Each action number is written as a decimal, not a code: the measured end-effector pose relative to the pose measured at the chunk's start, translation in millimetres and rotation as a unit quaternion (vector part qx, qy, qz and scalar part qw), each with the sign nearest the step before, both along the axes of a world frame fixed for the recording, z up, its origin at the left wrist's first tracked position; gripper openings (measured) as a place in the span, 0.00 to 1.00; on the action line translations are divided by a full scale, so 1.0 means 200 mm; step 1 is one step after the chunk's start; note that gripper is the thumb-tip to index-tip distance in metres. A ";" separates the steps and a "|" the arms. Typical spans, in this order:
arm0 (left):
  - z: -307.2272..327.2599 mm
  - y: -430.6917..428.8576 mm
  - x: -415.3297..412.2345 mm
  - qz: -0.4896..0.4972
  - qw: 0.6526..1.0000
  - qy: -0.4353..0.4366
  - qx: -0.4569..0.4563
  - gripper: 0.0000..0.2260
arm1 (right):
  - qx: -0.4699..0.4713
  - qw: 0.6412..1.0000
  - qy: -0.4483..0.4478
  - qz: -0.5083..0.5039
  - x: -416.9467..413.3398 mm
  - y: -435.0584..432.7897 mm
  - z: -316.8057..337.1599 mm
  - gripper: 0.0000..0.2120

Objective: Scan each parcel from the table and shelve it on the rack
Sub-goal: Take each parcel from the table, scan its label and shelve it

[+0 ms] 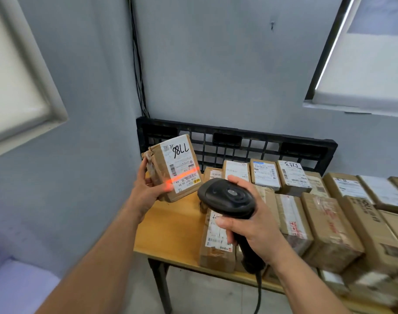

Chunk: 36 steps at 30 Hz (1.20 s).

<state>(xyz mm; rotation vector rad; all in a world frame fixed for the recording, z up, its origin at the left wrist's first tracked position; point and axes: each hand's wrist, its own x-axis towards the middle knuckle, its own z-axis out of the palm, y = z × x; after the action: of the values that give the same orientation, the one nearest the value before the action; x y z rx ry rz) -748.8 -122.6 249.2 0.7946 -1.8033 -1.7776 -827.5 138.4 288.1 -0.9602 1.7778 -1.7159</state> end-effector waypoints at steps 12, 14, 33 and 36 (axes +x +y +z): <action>0.04 0.33 0.35 0.069 0.997 0.039 -0.016 0.47 | -0.006 0.999 0.002 0.038 0.18 0.23 -0.03 0.39; 0.04 0.36 0.43 0.080 0.996 0.038 -0.028 0.47 | -0.014 0.999 0.008 0.046 0.22 0.24 -0.04 0.39; 0.50 0.28 1.34 0.190 0.968 0.050 -0.158 0.51 | -0.133 0.980 0.011 0.147 0.81 -0.09 0.23 0.38; 0.59 0.25 1.55 0.219 0.959 0.055 -0.174 0.49 | -0.141 0.975 0.005 0.172 0.96 -0.18 0.27 0.39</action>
<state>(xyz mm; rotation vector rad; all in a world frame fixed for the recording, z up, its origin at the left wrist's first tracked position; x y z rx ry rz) -438.0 -72.4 367.7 0.8506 -1.6442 -1.1605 -636.2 101.9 342.6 -1.3117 1.2959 -1.7607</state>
